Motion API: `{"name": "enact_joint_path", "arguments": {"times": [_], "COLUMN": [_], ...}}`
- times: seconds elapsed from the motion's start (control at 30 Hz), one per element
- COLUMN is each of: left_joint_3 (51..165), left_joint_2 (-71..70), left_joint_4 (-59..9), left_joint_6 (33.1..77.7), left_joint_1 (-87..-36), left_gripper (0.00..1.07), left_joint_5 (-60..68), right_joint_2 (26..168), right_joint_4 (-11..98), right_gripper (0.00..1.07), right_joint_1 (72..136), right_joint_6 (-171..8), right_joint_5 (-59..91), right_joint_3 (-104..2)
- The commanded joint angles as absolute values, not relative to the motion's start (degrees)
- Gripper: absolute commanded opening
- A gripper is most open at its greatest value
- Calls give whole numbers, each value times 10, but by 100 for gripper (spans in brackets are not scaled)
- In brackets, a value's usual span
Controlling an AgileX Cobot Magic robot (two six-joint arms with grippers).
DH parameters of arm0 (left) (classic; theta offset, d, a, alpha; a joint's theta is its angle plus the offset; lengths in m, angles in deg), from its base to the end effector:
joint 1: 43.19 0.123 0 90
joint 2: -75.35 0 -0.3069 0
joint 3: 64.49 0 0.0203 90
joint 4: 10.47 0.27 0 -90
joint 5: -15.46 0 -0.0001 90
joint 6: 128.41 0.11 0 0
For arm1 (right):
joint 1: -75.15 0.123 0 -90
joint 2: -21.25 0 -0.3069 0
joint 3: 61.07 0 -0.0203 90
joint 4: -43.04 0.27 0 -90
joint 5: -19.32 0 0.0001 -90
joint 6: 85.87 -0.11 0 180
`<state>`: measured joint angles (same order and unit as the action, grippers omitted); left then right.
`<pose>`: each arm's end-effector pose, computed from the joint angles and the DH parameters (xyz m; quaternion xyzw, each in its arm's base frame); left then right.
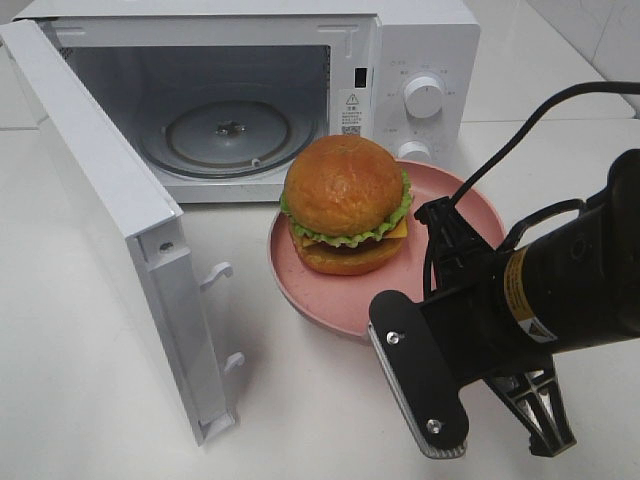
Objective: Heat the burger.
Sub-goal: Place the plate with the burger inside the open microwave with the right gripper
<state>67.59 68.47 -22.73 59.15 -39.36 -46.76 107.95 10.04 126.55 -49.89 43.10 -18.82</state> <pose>0.0023 -0.0206 0.2837 0.0345 0.8472 -0.0545 0.5274 0.1811 0.1880 0.1832 -0.8068 0.5179 -0.1407 0.2471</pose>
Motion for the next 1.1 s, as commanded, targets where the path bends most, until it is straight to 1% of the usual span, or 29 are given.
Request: {"name": "enact_joint_path", "arguments": {"times": [0.03, 0.07, 0.1, 0.17, 0.2, 0.23, 0.27, 0.33, 0.37, 0.4, 0.43, 0.83, 1.1], "left_joint_3": [674, 674, 674, 674, 674, 674, 674, 674, 674, 674, 674, 674, 674], "left_joint_2": [694, 694, 694, 694, 694, 694, 694, 694, 694, 694, 694, 694, 694], "left_joint_4": [-232, -232, -232, -232, -232, -232, -232, -232, -232, -232, -232, -232, -232], "left_joint_6": [593, 593, 593, 593, 593, 593, 593, 593, 593, 593, 593, 593, 593], "left_joint_1": [-397, -397, -397, -397, -397, -397, -397, -397, -397, -397, -397, -397, -397], "left_gripper": [100, 100, 100, 100, 100, 100, 100, 100, 100, 100, 100, 100, 100], "left_joint_5": [-460, -460, -460, -460, -460, -460, -460, -460, -460, -460, -460, -460, -460], "right_joint_2": [1073, 1073, 1073, 1073, 1073, 1073, 1073, 1073, 1073, 1073, 1073, 1074, 1076], "right_joint_4": [127, 143, 178, 199, 235, 235, 267, 287, 321, 321, 342, 332, 332], "right_gripper": [0, 0, 0, 0, 0, 0, 0, 0, 0, 0, 0, 0, 0], "right_joint_1": [1251, 1245, 1233, 1225, 1209, 1209, 1192, 1181, 1165, 1165, 1154, 1152, 1153], "right_joint_6": [-427, -403, -342, -312, -253, -253, -208, -183, -138, -138, -97, -79, -78], "right_joint_5": [397, 395, 393, 392, 391, 391, 387, 385, 382, 382, 382, 364, 305], "right_joint_3": [-192, -192, -192, -192, -192, -192, -192, -192, -192, -192, -192, -192, -193]}}
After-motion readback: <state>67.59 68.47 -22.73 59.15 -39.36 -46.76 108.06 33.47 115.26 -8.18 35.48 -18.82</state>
